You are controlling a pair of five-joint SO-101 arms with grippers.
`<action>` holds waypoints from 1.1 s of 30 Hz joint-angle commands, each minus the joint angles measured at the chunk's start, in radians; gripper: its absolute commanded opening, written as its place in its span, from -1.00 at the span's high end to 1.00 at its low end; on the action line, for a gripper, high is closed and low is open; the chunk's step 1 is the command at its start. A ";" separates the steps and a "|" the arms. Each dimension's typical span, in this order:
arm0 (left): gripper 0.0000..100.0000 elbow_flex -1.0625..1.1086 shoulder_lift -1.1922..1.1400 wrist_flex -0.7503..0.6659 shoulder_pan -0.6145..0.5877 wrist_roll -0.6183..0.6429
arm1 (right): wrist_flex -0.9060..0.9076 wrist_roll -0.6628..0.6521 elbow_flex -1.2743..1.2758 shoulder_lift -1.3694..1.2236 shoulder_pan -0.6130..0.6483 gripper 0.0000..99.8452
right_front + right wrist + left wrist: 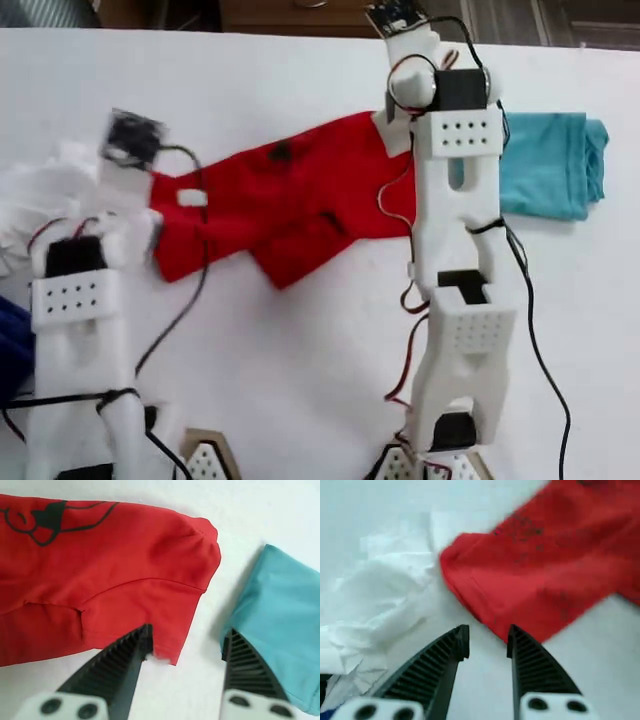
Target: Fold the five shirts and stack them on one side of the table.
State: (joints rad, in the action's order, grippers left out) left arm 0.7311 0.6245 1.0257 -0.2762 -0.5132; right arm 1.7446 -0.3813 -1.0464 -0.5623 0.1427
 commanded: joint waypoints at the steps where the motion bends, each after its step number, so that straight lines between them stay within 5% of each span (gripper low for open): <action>1: 0.71 0.041 0.020 0.044 0.084 -0.109 | 0.018 0.006 -0.031 0.107 -0.035 0.54; 7: 0.70 0.257 0.020 -0.213 0.092 -0.140 | 0.024 0.006 0.012 0.196 -0.096 0.54; 16: 0.70 0.398 0.011 -0.417 0.094 -0.140 | 0.019 0.005 0.327 0.426 -0.104 0.54; 26: 0.71 0.199 -0.387 -0.439 0.092 -0.130 | 0.018 0.005 0.387 0.475 -0.110 0.54; 33: 0.71 -0.031 -0.551 -0.244 0.092 -0.130 | 0.018 0.005 0.446 0.476 -0.110 0.54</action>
State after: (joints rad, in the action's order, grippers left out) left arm 0.8017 0.0982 0.7035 -0.1979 -0.6437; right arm 1.7461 -0.3813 -0.6091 -0.1465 0.0414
